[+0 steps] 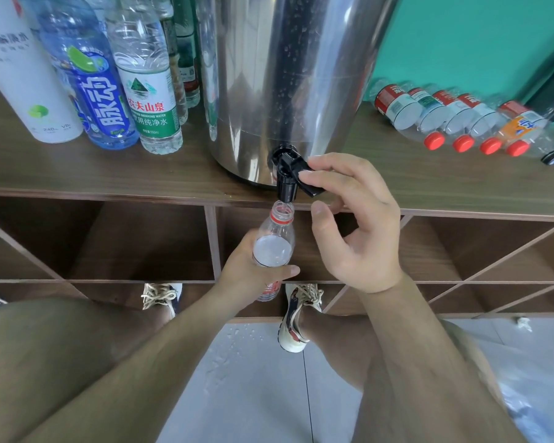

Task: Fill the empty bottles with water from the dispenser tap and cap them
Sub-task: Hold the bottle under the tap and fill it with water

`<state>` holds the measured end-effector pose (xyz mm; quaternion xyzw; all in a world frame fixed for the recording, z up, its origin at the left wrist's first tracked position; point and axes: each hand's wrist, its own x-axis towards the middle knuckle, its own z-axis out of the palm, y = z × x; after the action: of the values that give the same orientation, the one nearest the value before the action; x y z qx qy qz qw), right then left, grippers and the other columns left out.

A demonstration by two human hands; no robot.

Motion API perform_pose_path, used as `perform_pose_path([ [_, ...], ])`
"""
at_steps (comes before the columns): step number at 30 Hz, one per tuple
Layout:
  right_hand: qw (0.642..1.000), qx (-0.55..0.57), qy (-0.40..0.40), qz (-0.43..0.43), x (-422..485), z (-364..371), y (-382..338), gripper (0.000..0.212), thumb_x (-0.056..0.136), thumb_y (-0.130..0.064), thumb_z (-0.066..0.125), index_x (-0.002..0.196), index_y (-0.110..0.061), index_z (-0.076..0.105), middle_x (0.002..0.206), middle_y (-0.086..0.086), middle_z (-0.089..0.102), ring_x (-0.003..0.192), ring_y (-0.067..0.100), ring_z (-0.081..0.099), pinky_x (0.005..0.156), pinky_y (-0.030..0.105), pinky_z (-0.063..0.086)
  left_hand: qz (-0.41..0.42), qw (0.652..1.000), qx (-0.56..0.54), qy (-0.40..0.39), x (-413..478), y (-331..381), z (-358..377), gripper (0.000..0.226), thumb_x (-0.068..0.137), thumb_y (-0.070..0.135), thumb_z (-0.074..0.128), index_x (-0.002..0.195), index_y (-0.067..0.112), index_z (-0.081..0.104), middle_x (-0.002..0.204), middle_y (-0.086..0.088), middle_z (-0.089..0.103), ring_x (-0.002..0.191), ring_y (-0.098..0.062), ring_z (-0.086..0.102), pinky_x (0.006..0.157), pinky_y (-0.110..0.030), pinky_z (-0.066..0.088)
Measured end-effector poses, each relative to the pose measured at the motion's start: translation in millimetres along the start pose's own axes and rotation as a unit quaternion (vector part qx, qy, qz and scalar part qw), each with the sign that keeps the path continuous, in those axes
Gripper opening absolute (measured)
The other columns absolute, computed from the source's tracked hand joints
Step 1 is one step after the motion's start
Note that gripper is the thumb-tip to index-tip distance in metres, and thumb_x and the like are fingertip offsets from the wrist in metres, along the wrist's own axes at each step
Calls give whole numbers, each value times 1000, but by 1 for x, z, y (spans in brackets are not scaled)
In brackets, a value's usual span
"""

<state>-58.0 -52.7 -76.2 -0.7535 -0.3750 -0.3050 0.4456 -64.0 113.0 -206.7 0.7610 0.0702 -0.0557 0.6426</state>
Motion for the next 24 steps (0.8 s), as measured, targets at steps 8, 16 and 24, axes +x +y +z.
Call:
perform_pose_path([
  [8,1000,-16,0,8,1,-3,0,23,97,-1,60,115,3,73,125,17,65,110,31,65,85,38,53,-1,1000,10,-5,-4,8,0,79,68,35,95,127,46,43,117,22,57,106,-1,57,72,-13,42],
  [16,1000,-20,-11,6,1,-3,1,22,97,-4,61,115,3,73,127,15,64,108,29,65,86,44,54,0,1000,12,-2,-4,9,-1,81,69,37,95,131,44,43,120,21,56,110,-6,57,75,-16,44],
  [24,1000,-24,-13,4,1,-4,1,25,99,-6,57,117,1,72,129,14,64,111,28,65,89,36,51,3,1000,7,-11,-7,12,-2,81,71,32,94,134,39,43,122,18,56,109,-5,57,73,-13,43],
])
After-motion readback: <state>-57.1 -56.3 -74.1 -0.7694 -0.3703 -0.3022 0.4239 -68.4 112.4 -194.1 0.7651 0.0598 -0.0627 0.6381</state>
